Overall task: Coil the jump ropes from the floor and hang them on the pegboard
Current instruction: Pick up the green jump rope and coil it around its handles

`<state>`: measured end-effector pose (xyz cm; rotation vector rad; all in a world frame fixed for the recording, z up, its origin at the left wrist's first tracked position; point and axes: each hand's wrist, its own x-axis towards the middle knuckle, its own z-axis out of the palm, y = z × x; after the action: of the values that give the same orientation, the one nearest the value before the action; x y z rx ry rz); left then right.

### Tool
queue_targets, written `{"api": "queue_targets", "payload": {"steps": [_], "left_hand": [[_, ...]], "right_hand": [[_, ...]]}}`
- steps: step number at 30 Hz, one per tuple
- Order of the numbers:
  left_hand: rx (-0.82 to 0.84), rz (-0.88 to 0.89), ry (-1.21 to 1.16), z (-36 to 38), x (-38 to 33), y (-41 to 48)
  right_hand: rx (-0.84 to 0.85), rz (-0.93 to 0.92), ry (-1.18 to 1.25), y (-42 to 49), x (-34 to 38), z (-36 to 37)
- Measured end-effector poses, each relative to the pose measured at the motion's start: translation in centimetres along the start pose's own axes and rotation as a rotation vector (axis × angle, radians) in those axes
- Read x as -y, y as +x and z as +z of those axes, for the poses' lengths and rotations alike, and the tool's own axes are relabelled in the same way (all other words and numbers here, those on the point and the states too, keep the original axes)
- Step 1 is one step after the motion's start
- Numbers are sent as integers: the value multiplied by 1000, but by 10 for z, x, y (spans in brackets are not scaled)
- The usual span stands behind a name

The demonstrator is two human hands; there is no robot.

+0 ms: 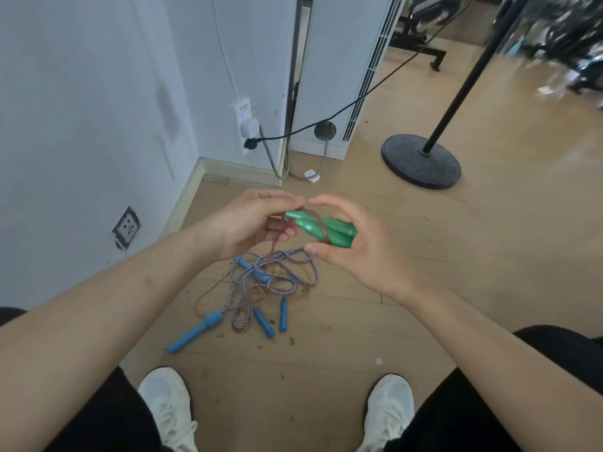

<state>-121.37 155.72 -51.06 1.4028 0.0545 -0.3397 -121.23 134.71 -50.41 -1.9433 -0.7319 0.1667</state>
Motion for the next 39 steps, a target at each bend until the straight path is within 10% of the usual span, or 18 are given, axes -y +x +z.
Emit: {"api": "queue_targets", "payload": {"steps": [11,26,33,39], "left_hand": [[-102,38,456,-5,9,-1],[-347,211,706,5,-2,2],[-369,306,874,3,-23,-6],[-257,442,655,-4,-35,-10]], "right_hand": [[-420,273,499,26,-7,-25],[-594,588,413,49,-52,-56],[-509,503,192,52,-54,-55],[-47,334,-300,44,-52,-37]]}}
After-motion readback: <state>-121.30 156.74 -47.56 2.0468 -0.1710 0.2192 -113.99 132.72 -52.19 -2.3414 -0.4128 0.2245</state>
